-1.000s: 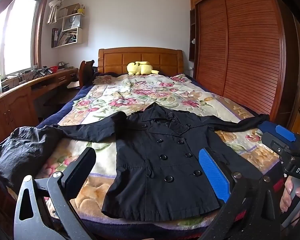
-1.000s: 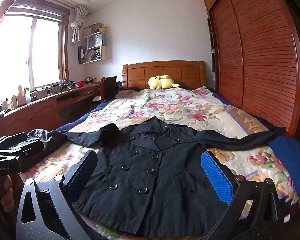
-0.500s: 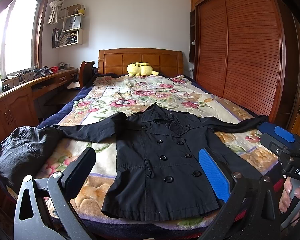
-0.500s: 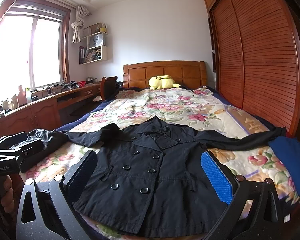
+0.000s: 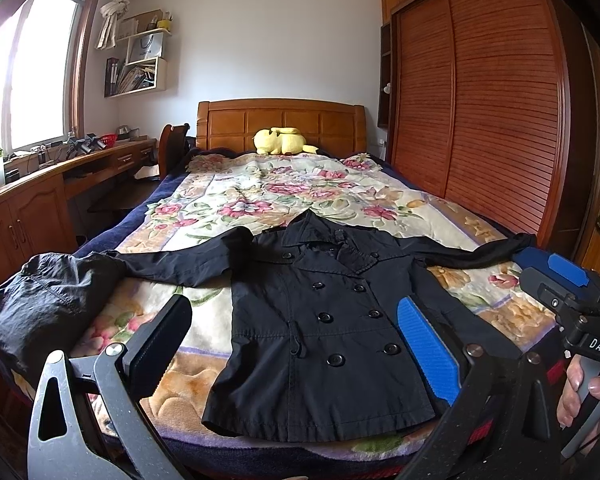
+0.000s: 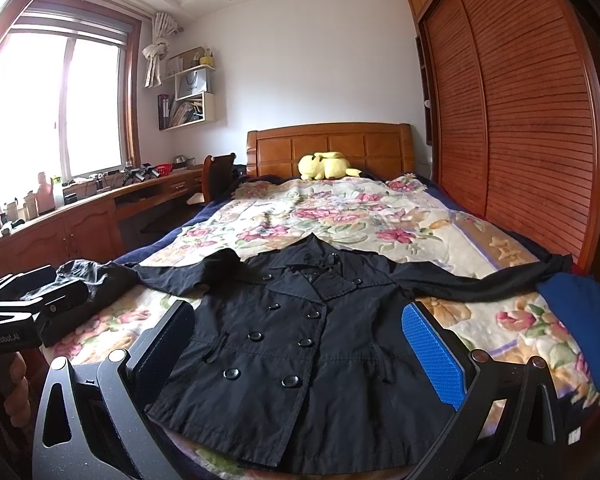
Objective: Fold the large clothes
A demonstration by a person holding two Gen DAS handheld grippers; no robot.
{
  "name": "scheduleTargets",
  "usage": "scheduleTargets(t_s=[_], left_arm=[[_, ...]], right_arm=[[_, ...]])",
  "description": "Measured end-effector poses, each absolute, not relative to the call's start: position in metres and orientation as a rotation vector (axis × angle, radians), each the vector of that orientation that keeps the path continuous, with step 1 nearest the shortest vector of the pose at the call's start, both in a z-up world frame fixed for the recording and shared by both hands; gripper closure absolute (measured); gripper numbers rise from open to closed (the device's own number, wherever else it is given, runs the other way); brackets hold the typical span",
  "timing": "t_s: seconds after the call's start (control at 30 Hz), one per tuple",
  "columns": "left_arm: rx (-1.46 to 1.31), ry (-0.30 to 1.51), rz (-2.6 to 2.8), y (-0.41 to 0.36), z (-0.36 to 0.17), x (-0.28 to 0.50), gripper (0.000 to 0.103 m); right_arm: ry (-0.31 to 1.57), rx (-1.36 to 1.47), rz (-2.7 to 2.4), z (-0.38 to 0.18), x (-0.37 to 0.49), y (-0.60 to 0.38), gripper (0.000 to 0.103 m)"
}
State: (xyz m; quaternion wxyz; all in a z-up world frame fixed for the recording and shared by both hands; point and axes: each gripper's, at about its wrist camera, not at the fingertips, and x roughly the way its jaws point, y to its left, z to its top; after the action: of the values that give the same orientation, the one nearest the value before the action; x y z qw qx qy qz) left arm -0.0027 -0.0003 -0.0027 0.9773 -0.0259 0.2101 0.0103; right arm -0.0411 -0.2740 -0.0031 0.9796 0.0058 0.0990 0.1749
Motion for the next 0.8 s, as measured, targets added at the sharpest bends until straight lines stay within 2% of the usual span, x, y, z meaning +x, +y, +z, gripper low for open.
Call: scheduleTargets(t_s=[0.8], left_arm=[[-0.054, 0.422, 0.030, -0.005, 0.010, -0.005, 0.000]], right_arm=[[0.206, 0.011, 0.358, -0.005, -0.039, -0.274, 0.000]])
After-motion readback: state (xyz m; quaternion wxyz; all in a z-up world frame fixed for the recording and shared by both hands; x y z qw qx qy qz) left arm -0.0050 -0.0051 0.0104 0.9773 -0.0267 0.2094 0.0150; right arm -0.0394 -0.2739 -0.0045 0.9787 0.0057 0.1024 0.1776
